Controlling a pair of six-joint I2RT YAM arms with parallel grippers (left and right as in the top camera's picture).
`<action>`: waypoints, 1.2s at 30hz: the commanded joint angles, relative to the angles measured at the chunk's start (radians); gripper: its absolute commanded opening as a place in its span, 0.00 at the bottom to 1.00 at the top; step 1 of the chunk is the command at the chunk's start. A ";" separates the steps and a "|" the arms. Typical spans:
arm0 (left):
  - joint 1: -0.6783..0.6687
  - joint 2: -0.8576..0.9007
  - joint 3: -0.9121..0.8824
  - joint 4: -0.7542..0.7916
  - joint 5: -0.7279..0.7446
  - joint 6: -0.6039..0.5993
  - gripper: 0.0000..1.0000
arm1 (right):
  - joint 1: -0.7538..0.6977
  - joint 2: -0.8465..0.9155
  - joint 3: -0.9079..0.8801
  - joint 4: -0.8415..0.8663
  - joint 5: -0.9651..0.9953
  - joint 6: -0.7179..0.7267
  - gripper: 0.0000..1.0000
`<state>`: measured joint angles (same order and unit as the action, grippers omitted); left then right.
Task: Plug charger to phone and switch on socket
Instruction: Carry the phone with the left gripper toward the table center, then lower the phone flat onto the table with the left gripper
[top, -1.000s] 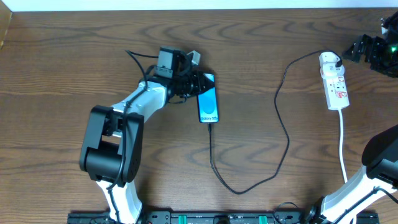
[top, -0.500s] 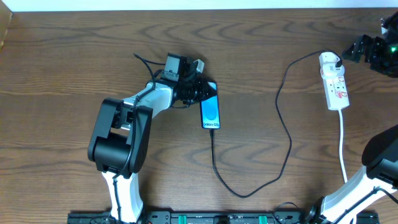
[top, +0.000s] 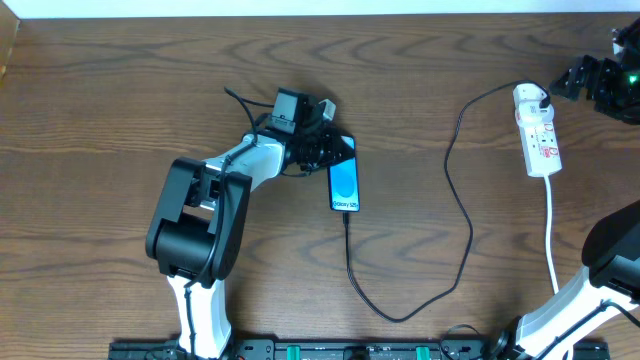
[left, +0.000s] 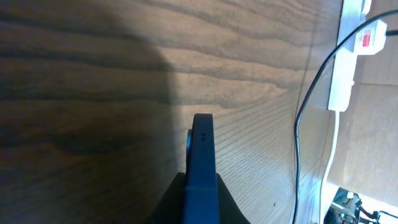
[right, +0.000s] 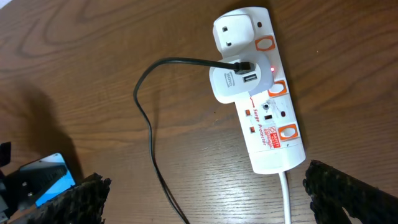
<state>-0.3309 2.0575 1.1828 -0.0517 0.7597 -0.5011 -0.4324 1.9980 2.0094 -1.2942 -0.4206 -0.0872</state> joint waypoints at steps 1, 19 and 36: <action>-0.005 0.019 0.007 0.000 0.013 -0.017 0.07 | 0.004 -0.004 0.008 -0.004 -0.020 0.005 0.99; -0.004 0.032 0.007 -0.001 0.013 -0.024 0.13 | 0.004 -0.004 0.007 -0.004 -0.020 0.005 0.99; -0.004 0.032 0.008 -0.002 -0.022 -0.043 0.17 | 0.004 -0.004 0.007 -0.004 -0.020 0.005 0.99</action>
<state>-0.3367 2.0758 1.1828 -0.0525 0.7567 -0.5278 -0.4324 1.9980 2.0094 -1.2968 -0.4263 -0.0875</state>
